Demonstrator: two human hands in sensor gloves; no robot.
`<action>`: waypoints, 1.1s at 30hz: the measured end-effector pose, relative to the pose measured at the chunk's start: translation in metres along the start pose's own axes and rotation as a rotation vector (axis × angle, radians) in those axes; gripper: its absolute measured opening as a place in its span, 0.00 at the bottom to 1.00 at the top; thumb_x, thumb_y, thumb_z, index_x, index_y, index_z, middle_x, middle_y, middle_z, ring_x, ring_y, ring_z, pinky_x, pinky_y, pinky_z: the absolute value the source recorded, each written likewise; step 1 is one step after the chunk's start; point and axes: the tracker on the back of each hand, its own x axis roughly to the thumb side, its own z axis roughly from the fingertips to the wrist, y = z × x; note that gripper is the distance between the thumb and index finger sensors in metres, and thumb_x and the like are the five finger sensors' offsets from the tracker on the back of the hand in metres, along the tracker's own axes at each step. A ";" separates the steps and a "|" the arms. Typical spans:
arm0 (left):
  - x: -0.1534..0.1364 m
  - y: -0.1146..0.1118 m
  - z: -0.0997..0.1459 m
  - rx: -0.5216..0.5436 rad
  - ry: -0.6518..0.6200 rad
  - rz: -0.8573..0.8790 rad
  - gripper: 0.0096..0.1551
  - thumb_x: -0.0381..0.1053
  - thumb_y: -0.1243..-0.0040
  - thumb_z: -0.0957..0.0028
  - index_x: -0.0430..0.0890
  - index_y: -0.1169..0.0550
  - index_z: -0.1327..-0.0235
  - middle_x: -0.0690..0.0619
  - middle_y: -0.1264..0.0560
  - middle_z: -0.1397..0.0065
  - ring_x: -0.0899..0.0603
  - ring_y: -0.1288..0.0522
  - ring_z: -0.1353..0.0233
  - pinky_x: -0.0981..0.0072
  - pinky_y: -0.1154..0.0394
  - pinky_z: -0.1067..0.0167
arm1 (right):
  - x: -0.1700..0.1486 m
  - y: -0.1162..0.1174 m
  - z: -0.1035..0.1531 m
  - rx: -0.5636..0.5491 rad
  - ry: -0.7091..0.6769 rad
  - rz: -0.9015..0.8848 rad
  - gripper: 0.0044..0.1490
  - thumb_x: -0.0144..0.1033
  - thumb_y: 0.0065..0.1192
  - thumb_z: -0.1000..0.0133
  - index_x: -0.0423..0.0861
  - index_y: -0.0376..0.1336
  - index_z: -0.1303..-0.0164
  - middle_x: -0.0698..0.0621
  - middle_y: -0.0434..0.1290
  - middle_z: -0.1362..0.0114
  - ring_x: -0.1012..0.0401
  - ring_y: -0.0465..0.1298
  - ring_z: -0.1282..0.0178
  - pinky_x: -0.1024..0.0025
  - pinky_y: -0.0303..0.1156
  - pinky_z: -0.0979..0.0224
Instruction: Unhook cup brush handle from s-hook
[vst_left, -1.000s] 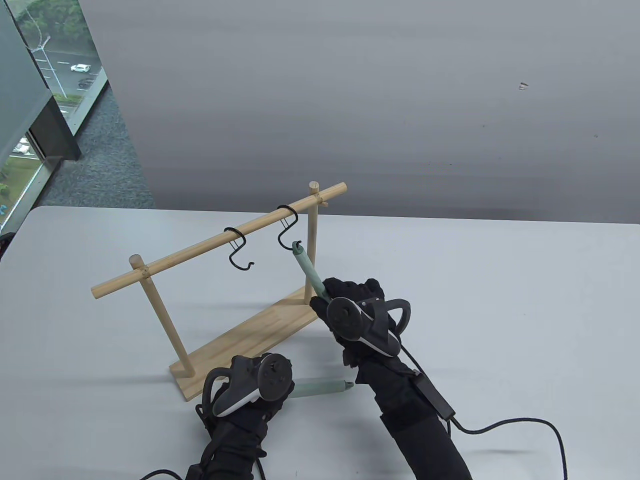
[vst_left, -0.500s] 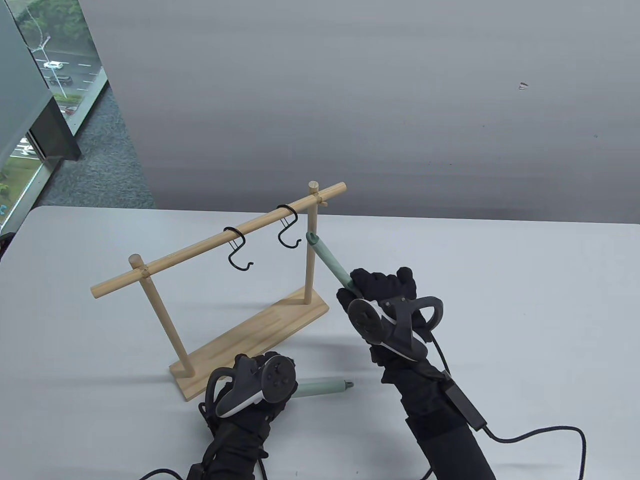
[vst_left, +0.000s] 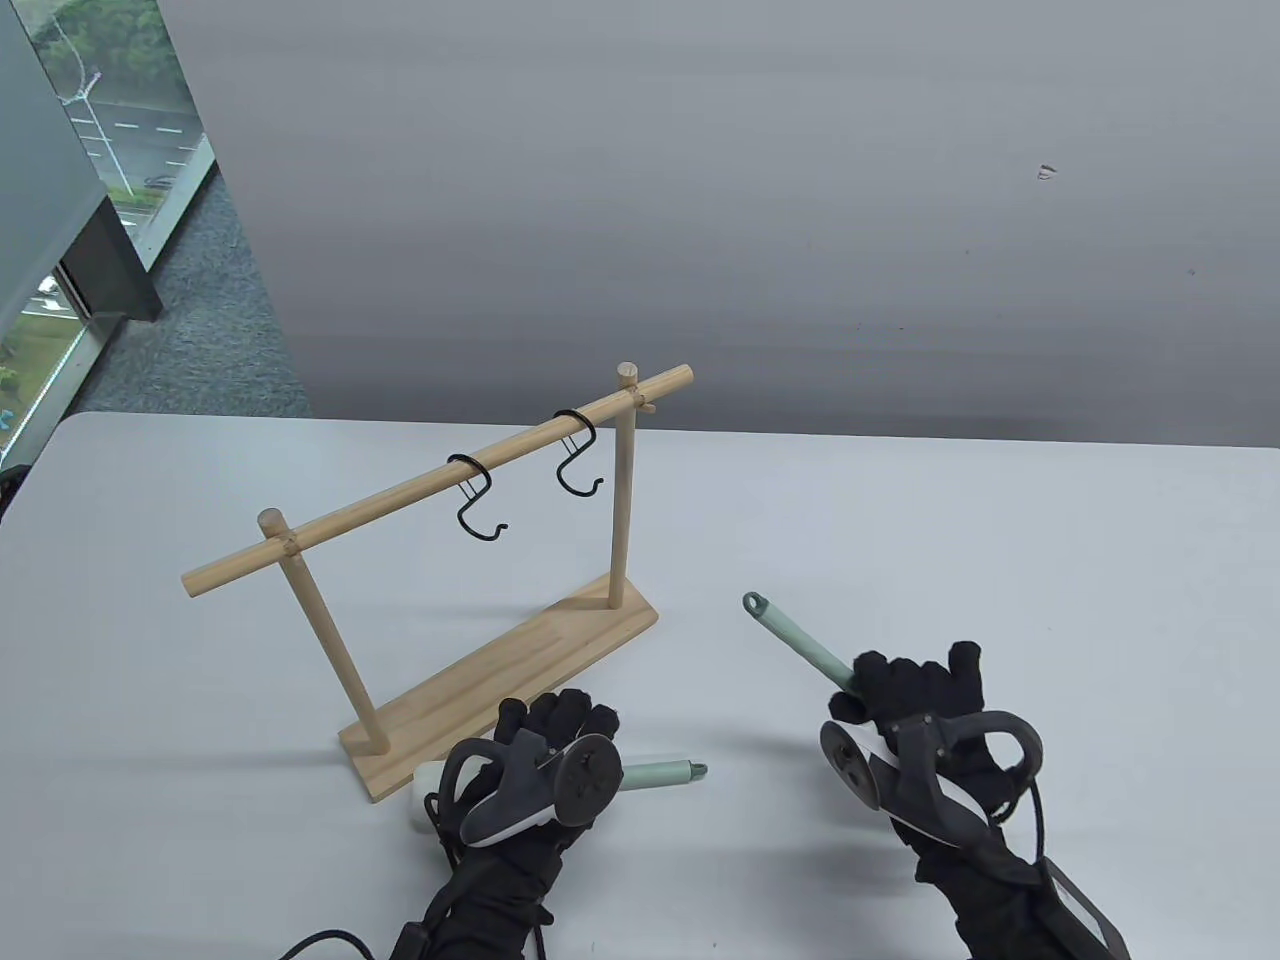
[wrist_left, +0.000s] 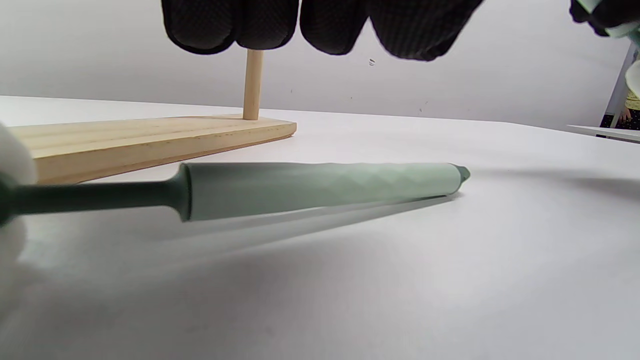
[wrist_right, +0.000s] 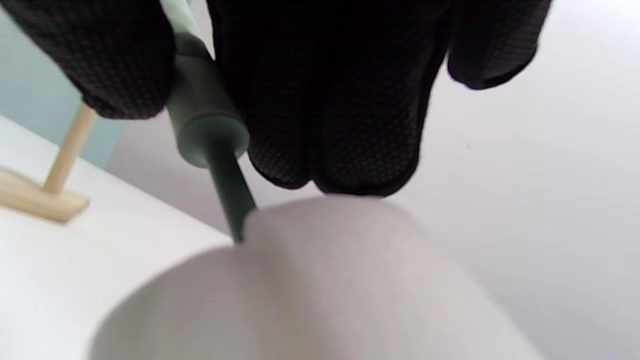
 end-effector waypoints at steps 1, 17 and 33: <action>0.002 -0.001 0.000 0.003 -0.006 -0.005 0.34 0.58 0.41 0.49 0.47 0.30 0.30 0.37 0.34 0.22 0.28 0.31 0.25 0.31 0.42 0.32 | -0.003 0.006 0.003 0.014 0.011 0.004 0.35 0.58 0.65 0.53 0.43 0.72 0.47 0.48 0.82 0.49 0.55 0.86 0.53 0.40 0.65 0.32; 0.021 -0.014 -0.007 -0.036 -0.058 -0.090 0.34 0.58 0.43 0.48 0.47 0.31 0.29 0.37 0.34 0.21 0.28 0.32 0.24 0.32 0.42 0.32 | -0.006 0.056 0.008 0.143 0.027 0.109 0.35 0.57 0.64 0.53 0.43 0.71 0.47 0.48 0.82 0.49 0.55 0.85 0.52 0.40 0.64 0.31; 0.024 -0.012 -0.005 -0.036 -0.073 -0.087 0.34 0.58 0.43 0.48 0.47 0.31 0.30 0.37 0.35 0.21 0.28 0.32 0.24 0.32 0.42 0.32 | -0.007 0.079 0.010 0.301 0.014 0.190 0.34 0.56 0.63 0.52 0.44 0.71 0.45 0.48 0.81 0.46 0.54 0.85 0.48 0.39 0.63 0.30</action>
